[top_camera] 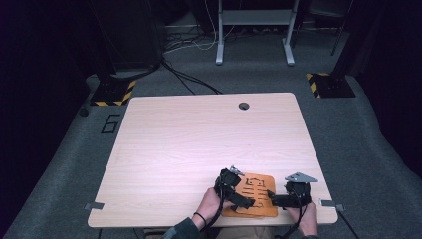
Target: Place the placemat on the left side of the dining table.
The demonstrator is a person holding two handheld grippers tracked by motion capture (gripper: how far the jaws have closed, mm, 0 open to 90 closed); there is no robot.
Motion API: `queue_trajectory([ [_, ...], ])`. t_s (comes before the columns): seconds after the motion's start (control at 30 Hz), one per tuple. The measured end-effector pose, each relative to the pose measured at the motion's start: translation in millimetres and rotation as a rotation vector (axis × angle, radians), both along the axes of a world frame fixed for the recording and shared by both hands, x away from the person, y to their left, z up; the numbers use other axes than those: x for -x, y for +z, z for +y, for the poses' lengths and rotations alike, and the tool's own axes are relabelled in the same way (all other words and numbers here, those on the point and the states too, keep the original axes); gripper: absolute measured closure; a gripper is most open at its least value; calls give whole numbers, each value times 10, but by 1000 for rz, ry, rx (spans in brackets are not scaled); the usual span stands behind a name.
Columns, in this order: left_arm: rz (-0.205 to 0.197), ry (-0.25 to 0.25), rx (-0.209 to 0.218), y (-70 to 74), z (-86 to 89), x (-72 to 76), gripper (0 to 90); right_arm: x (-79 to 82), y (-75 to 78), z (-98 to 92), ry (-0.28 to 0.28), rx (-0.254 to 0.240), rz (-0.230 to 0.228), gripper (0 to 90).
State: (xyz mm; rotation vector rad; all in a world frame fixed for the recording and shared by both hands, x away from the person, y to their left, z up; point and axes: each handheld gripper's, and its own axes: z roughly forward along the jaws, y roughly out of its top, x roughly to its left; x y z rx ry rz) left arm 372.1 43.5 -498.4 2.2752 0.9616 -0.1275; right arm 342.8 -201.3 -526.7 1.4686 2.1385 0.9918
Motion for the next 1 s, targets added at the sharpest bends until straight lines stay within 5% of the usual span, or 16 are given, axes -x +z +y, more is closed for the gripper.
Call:
queue_trajectory([
  [0.17, 14, 0, 4, 9, -29, -6, 0, 1, 0, 0, -1, 0, 0, 18],
  [0.37, 76, 18, 46, 48, -9, -54, 0, -2, 0, -5, -3, -1, -2, 17],
  [1.0, 145, 0, 106, 337, -44, -111, 1, 15, 5, -85, -48, -58, 4, 17],
])
